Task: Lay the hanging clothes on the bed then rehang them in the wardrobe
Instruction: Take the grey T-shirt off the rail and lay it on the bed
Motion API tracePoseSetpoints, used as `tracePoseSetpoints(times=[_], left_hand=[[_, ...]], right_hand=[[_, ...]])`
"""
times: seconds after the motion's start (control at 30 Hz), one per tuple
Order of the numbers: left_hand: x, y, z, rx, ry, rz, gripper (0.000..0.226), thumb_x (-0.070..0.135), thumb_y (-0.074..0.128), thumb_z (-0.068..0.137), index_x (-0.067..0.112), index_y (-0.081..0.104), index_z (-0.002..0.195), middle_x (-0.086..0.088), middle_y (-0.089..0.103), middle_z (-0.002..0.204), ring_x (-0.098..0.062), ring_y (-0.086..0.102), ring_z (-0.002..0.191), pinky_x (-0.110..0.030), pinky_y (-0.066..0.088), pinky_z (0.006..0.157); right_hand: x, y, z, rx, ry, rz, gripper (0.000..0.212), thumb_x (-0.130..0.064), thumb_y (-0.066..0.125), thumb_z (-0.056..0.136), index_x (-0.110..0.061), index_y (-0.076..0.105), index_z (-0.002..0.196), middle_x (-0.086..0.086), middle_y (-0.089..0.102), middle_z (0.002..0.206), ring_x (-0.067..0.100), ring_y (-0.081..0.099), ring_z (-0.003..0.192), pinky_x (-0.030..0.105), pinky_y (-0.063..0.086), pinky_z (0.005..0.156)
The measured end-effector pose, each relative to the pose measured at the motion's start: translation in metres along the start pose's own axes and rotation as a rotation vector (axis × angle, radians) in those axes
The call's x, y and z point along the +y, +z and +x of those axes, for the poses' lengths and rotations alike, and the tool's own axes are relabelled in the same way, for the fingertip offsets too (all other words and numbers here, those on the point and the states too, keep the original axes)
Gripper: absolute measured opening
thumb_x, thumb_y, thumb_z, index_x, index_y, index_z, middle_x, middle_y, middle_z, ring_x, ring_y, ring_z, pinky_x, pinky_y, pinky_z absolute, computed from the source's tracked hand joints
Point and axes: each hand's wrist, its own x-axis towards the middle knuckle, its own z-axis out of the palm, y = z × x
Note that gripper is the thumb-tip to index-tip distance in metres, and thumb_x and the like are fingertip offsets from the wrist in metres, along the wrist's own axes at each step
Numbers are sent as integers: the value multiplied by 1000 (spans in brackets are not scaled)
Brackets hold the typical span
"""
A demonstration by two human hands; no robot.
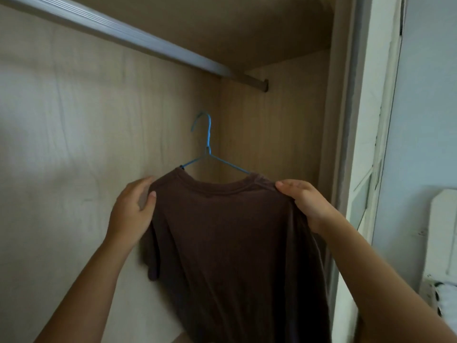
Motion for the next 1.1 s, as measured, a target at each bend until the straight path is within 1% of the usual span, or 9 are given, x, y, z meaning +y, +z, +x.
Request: tracePoseSetpoints(times=[0.23,0.5,0.6,0.67,0.73,0.83,0.93,1.0,1.1], left_hand=[[-35,7,17,-139,-10,185,41,13,52,90,4,48,130,-19,50,134,-35,45,124,-41,33,104],[-59,7,0,-163,-34,133,16,6,53,89,-3,63,98,-23,64,99,-39,59,93,-39,43,82],[-66,6,-18,-156,-85,15,12,6,55,88,-1,64,91,-17,66,92,-6,61,81,-11,39,74],[-67,5,-36,-142,-114,-51,13,6,56,87,14,66,86,6,68,82,19,53,72,3,32,65],[-73,7,-55,-163,-150,-103,32,7,57,86,37,65,78,24,64,71,25,49,69,4,32,64],[-73,17,-77,-225,-152,-129,9,13,60,85,14,68,88,43,57,72,27,49,69,5,32,64],[-63,36,-94,-270,-106,-184,41,38,56,77,0,66,89,18,67,80,29,47,72,4,31,68],[-51,50,-108,-317,-28,-196,33,28,60,78,-4,67,87,-12,68,85,32,45,73,5,29,69],[-25,70,-131,-399,74,-232,32,23,61,78,-7,68,86,-8,73,87,22,52,79,7,27,71]], right_hand=[[8,-19,-31,-97,18,76,37,-7,44,92,-9,64,60,1,62,52,9,58,47,15,45,48],[13,-29,-67,-75,-2,2,34,-9,43,92,-5,58,62,1,56,51,9,51,46,15,41,46],[23,-34,-78,-27,-65,-262,26,-15,47,91,-6,59,69,0,55,58,10,51,56,18,41,54],[28,-38,-87,-1,-91,-405,25,-15,49,91,-7,58,69,-1,54,60,11,49,59,21,40,58],[35,-41,-100,25,-87,-593,23,-15,50,92,-10,58,71,1,54,65,12,49,64,26,40,64],[49,-42,-124,87,-40,-801,26,-16,50,92,-27,56,69,-7,56,66,7,52,65,21,41,66],[67,-44,-156,224,28,-882,29,-16,53,90,-33,54,67,-11,60,63,2,57,69,9,41,63],[81,-48,-181,321,86,-939,26,-14,55,89,-29,55,67,-14,57,59,0,56,65,3,39,63],[97,-57,-228,418,195,-998,19,-10,55,88,-20,56,72,-11,55,65,0,51,66,2,37,62]])
